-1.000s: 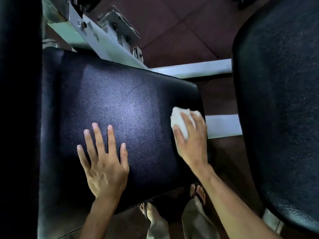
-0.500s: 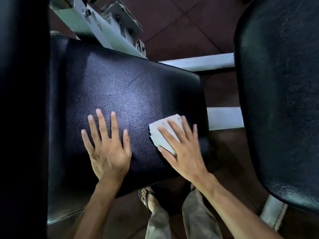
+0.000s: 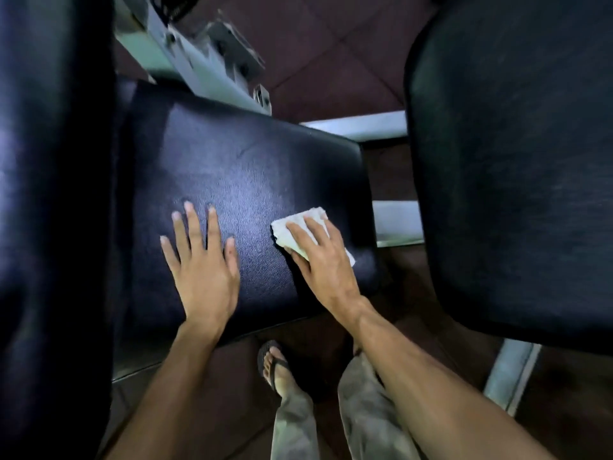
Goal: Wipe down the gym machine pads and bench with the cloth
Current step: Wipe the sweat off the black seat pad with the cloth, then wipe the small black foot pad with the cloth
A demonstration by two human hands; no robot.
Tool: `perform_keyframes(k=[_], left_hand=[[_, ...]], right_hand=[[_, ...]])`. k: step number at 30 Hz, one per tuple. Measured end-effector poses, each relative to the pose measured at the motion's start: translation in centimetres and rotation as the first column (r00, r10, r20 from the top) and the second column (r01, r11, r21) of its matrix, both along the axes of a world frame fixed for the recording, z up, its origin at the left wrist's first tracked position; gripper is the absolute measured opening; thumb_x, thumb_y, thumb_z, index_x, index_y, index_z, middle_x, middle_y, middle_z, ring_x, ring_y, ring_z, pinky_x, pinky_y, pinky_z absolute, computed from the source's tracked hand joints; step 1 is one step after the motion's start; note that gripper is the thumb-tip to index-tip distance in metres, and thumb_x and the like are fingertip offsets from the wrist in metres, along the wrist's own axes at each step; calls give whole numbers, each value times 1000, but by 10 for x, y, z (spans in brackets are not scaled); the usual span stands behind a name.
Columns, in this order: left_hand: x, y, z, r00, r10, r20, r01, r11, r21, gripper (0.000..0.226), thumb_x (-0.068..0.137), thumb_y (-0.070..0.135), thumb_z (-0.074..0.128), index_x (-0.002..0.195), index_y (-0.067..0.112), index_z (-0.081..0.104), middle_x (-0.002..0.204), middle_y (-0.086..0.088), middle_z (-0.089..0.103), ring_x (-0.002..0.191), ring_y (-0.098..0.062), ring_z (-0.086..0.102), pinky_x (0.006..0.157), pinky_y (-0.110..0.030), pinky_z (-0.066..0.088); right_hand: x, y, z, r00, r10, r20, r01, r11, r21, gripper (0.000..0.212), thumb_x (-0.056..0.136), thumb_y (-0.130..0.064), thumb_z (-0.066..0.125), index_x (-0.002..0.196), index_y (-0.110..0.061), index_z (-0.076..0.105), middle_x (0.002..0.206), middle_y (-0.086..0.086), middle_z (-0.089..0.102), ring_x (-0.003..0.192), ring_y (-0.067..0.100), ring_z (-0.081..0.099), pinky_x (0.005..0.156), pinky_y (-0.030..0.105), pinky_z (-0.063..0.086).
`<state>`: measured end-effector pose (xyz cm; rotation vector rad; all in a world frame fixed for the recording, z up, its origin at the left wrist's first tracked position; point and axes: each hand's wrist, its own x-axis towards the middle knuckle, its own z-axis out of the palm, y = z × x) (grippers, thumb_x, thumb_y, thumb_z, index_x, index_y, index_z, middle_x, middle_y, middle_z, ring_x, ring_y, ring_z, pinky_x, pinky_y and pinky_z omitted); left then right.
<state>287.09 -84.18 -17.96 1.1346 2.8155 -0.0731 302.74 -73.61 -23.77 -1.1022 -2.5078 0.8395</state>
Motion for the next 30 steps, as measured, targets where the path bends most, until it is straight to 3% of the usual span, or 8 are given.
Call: perform_keyframes(k=[4,8,11,14,19,21,25,30], left_hand=[[66,-21,33,967,-32,251,17,998,60,53,99,41,31,144,16,43,156,-11,36,145,-28,33,117,-53,28],[136,-64,67,849,56,525,-69,998,6,57,97,47,25,140,18,48,150,-9,45,140,-25,40,117,-42,35],[179,-92,96,739,105,666,-102,994,-43,56,95,50,30,133,17,55,140,-5,54,131,-23,48,112,-39,37],[208,-114,115,690,75,720,-27,997,-78,37,100,32,43,129,15,58,132,-8,59,123,-25,54,109,-39,41],[240,-130,139,625,-79,777,168,985,-35,30,99,28,48,120,12,63,118,-10,67,112,-25,61,101,-34,46],[253,-133,145,577,-117,808,274,960,-56,26,99,26,47,113,12,65,113,-10,70,108,-25,64,97,-33,48],[285,-149,156,531,-223,818,451,891,-49,24,99,26,47,107,11,65,108,-13,71,108,-30,64,92,-34,49],[352,-192,175,449,-331,830,671,738,-69,27,100,26,47,111,9,65,111,-12,71,106,-25,65,78,-21,41]], right_hand=[[27,-1,44,998,-52,30,57,977,-207,40,97,-27,63,135,-20,58,129,10,63,110,38,61,100,47,50],[92,-37,88,986,-86,144,135,917,-376,41,100,-40,52,140,-38,51,131,-2,64,117,21,59,101,38,48],[148,-79,120,963,-146,226,244,829,-503,45,95,-55,45,138,-46,47,126,-10,66,115,15,61,98,40,51],[195,-117,153,934,-277,226,358,745,-563,38,95,-47,52,131,-37,59,122,-11,69,113,12,63,99,35,50],[255,-172,196,854,-476,211,509,679,-529,32,98,-32,59,128,-22,66,124,-2,71,114,17,64,98,28,46],[275,-197,205,790,-589,170,578,625,-524,33,98,-33,61,128,-19,66,123,-2,71,114,15,65,96,23,45],[316,-259,217,635,-765,105,689,500,-524,28,97,-36,62,121,-22,68,117,-8,72,109,11,66,96,28,49],[373,-361,241,335,-942,37,794,261,-550,26,96,-31,66,120,-22,69,106,-17,68,100,-1,62,83,6,44]])
